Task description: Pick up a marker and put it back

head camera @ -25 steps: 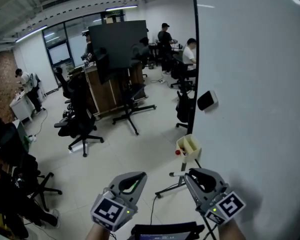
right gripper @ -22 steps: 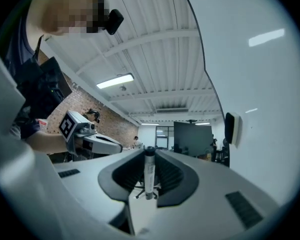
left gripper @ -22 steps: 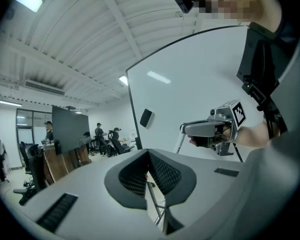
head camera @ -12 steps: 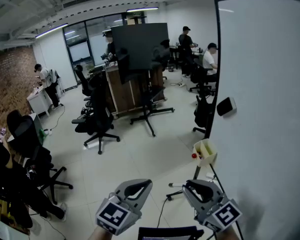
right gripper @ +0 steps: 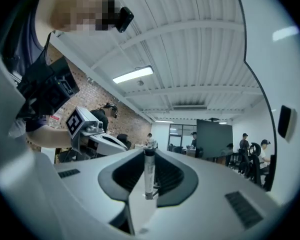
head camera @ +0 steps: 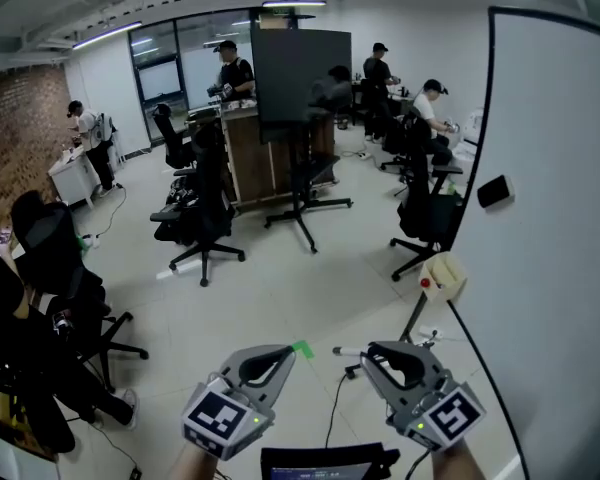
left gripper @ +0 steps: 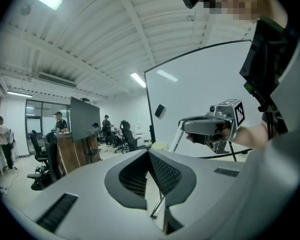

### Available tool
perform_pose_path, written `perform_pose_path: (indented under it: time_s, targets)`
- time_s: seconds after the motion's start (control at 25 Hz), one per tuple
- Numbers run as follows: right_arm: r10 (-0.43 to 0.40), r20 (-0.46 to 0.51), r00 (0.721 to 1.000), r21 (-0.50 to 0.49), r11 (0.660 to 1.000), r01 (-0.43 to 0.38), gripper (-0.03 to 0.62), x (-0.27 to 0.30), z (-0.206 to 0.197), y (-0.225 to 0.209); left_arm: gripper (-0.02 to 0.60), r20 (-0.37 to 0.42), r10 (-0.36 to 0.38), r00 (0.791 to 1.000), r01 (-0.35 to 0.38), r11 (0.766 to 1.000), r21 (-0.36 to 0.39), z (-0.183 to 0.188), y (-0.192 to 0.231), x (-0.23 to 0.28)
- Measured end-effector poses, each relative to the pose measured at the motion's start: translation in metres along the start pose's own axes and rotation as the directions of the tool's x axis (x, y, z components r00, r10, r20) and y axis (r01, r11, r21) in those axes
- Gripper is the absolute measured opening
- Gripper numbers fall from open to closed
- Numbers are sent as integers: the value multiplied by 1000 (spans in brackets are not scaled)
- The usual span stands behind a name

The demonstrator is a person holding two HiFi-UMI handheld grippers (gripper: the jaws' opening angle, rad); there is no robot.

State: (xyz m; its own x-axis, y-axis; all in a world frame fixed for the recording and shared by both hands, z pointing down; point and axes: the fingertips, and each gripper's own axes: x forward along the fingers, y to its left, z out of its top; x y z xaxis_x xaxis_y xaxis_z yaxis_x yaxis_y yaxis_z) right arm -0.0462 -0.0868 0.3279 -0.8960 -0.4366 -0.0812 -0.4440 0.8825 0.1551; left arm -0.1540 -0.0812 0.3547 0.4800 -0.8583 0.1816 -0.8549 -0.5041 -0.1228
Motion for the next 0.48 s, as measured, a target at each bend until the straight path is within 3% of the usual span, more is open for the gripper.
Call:
perform_pose_path:
  time_s: [0.24,0.48]
  targets:
    - [-24,-17,1000,-13,1000,23,80,48,9,69,-5,34,-27,999,27,1000,-5,-13,42,-72]
    - [-102,-72,992,-54,994,98,80,51,17,111,-5,60,-89,994,92,995,-47,-30,51,-103]
